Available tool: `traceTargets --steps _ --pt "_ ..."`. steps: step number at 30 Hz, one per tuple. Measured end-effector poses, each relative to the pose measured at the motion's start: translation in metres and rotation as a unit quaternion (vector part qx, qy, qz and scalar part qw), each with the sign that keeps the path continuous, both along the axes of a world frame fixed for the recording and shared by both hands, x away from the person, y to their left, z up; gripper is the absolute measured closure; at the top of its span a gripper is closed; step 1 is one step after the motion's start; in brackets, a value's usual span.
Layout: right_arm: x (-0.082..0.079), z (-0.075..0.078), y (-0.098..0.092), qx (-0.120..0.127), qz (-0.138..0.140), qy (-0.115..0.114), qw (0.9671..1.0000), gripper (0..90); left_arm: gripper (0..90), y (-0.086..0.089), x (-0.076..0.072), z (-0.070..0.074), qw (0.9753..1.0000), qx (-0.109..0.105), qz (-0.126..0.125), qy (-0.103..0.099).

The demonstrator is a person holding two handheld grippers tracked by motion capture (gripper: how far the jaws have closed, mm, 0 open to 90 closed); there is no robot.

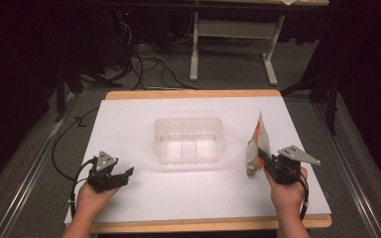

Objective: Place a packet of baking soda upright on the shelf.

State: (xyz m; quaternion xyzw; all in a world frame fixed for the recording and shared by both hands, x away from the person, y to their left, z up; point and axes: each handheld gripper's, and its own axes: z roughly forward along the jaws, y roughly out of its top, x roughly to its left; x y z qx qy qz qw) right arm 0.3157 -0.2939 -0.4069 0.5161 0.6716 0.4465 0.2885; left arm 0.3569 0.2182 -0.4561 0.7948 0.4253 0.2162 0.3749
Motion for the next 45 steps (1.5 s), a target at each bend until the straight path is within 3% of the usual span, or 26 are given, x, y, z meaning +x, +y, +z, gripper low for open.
traceTargets --steps 13,22,32,39,45 --pt "-0.006 0.008 -0.012 -0.008 -0.023 -0.025 0.9994 90.0 31.5 0.001 0.000 0.001 1.0000 -0.003 0.000 -0.001" --pt "-0.014 0.018 -0.006 -0.030 -0.021 -0.054 0.9979 90.0 31.5 0.002 -0.001 0.002 1.0000 -0.003 0.000 -0.003" --pt "-0.017 0.026 0.002 -0.008 -0.009 -0.079 0.9968 90.0 31.5 0.003 -0.002 0.004 0.9999 -0.005 0.002 -0.011" --pt "-0.016 0.035 0.009 0.022 0.004 -0.089 0.9957 90.0 31.5 0.002 -0.001 0.004 0.9999 -0.001 -0.004 -0.011" --pt "-0.011 0.052 0.019 0.016 0.010 -0.101 0.9948 90.0 31.4 0.004 -0.001 0.004 0.9999 0.001 -0.008 -0.014"
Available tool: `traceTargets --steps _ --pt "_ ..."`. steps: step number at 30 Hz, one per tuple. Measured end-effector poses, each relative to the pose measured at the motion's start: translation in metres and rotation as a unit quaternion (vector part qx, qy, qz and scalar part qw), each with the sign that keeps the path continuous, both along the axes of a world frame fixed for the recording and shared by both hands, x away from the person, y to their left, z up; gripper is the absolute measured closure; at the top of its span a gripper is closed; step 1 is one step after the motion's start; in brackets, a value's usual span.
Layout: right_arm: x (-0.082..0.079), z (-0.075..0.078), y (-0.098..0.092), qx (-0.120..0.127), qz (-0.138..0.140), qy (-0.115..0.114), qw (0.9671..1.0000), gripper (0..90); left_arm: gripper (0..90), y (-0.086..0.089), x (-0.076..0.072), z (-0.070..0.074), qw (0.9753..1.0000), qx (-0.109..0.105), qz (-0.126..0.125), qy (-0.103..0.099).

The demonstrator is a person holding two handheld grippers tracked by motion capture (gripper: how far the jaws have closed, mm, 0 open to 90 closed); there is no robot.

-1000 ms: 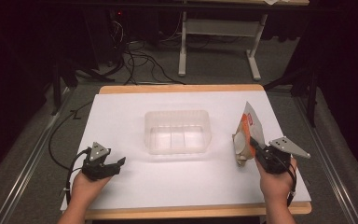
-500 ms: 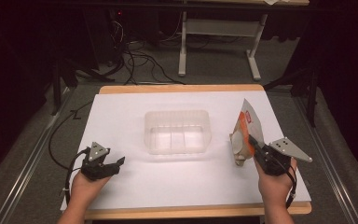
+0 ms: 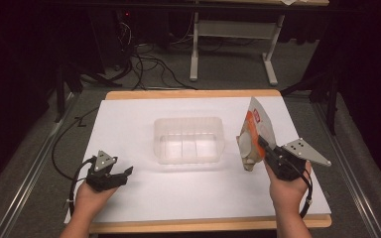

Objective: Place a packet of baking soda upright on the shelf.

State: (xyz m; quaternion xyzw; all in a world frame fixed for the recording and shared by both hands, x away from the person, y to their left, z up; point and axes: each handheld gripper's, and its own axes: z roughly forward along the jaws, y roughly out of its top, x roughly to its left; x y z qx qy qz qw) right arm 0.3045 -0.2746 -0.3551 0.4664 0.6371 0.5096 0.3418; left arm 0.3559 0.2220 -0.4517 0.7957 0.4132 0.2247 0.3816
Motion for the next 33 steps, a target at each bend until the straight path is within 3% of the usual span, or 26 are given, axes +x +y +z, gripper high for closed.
traceTargets --steps 12,16,25,33 --pt "0.010 0.046 0.017 0.008 0.025 -0.036 0.9990 90.0 31.4 0.001 -0.001 0.002 1.0000 -0.002 -0.001 -0.002" --pt "0.013 0.055 0.029 0.016 0.041 -0.041 0.9982 90.0 31.3 0.001 -0.001 0.002 1.0000 -0.001 -0.003 -0.002" --pt "0.027 0.056 0.065 0.016 0.070 -0.038 0.9967 90.0 31.3 0.002 0.000 0.002 1.0000 0.000 -0.006 -0.003" --pt "0.044 0.047 0.101 0.010 0.088 -0.032 0.9955 90.0 31.3 0.003 -0.001 0.003 1.0000 -0.005 -0.005 -0.006"
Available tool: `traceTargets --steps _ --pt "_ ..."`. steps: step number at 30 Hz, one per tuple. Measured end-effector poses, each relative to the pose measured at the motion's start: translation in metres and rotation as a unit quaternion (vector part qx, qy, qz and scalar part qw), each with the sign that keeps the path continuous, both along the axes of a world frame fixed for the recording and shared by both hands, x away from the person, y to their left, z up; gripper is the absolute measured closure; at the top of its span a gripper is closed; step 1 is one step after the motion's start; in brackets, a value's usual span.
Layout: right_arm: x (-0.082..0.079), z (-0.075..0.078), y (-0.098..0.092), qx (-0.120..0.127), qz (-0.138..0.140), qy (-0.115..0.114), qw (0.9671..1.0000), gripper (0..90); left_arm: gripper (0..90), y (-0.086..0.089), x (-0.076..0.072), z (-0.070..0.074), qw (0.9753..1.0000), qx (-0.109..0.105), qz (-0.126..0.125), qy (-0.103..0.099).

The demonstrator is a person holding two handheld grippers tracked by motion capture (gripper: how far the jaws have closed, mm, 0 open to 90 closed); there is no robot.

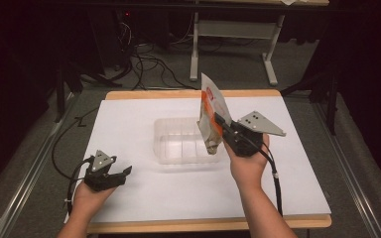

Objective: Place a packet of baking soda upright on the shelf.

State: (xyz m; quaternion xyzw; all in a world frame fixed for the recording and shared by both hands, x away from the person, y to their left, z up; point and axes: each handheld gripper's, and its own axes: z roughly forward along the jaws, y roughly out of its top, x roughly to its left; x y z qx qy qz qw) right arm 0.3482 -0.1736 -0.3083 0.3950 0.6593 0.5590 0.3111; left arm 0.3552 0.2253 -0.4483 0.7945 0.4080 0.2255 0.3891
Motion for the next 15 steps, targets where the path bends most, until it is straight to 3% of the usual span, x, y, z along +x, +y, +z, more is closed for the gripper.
traceTargets --steps 15 --pt "0.026 -0.018 0.044 -0.007 0.021 0.017 0.9996 90.0 31.3 -0.001 0.001 0.000 1.0000 0.002 -0.008 -0.001"
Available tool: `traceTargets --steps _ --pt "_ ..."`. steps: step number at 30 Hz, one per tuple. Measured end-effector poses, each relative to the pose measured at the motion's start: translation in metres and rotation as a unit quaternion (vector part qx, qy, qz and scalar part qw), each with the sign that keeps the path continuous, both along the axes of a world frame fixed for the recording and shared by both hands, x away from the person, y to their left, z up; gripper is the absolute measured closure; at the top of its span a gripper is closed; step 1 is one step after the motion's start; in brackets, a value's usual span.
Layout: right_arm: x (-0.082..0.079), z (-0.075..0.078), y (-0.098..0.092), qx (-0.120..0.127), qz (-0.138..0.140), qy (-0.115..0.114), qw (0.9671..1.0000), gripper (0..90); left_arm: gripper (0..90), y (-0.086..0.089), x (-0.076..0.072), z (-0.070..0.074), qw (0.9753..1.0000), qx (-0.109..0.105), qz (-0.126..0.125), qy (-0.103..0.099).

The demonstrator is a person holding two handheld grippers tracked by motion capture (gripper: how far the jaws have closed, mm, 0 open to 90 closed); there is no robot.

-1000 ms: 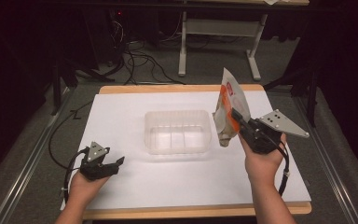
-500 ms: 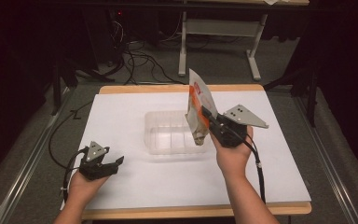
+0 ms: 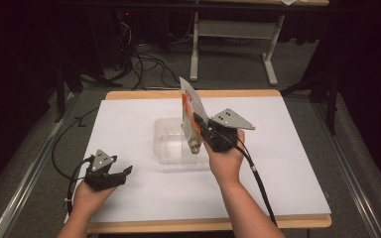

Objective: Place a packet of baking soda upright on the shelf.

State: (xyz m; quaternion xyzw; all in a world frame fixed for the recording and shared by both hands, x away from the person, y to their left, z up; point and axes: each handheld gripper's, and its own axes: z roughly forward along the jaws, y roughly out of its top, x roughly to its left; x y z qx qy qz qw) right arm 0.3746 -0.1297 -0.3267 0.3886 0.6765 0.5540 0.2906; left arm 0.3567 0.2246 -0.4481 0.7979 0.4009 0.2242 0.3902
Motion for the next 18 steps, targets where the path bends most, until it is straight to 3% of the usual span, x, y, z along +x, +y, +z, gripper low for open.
traceTargets --steps 9,18 --pt "0.017 -0.009 0.021 0.007 0.009 0.010 0.9999 90.0 31.3 0.000 0.001 0.000 1.0000 -0.003 0.002 -0.002" --pt "0.028 -0.019 0.036 -0.002 0.016 0.018 0.9997 90.0 31.3 0.001 0.002 0.000 1.0000 -0.006 0.003 -0.002"
